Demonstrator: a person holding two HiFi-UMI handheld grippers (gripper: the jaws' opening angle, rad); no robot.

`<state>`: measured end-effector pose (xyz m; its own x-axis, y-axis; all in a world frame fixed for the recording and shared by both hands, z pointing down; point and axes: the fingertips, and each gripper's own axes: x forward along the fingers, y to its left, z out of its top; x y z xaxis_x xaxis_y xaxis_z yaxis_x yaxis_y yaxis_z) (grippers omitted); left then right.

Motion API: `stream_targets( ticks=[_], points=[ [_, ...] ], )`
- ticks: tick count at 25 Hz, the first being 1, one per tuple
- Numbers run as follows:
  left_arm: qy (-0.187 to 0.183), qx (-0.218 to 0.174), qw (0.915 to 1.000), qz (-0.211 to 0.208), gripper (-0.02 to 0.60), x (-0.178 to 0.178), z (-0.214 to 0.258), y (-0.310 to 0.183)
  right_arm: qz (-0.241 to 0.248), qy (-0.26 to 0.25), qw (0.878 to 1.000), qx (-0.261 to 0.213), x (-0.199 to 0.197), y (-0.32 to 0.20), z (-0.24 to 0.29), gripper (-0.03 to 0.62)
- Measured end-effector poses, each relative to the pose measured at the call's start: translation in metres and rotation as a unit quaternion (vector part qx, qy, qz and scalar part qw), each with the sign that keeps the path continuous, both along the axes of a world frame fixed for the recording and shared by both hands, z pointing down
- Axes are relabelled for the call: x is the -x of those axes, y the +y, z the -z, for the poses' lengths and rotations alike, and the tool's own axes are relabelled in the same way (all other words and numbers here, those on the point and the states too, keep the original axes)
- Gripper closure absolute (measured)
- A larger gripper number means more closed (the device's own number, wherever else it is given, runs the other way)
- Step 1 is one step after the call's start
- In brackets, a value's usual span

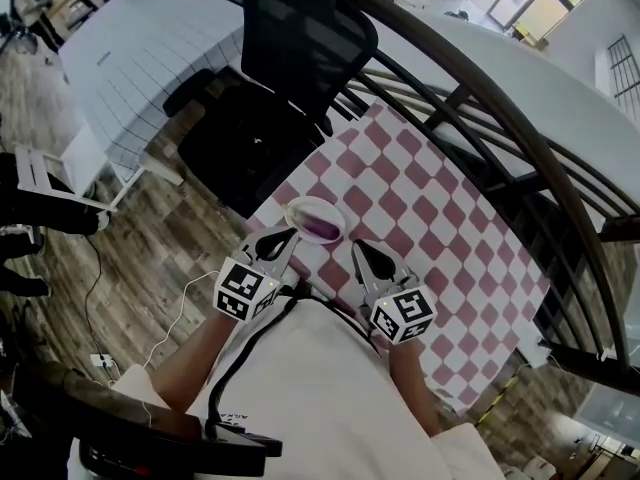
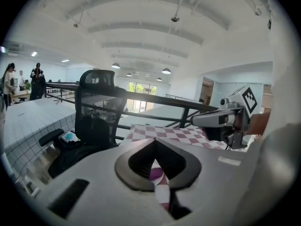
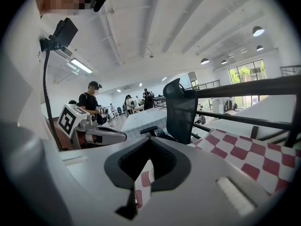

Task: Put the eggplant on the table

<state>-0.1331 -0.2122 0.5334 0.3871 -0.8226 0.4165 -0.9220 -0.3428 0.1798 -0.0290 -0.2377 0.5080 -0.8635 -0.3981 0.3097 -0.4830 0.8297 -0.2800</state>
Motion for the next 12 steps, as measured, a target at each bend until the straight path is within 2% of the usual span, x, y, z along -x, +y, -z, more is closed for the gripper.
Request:
stream_targets(
  ticks=[12],
  points=[
    [-0.002, 0.001, 1.0000, -0.009, 0.574, 0.001, 0.000, -0.013, 0.006, 0.008, 1.000, 0.000, 0.005, -0.010, -0.005, 0.589]
  ],
)
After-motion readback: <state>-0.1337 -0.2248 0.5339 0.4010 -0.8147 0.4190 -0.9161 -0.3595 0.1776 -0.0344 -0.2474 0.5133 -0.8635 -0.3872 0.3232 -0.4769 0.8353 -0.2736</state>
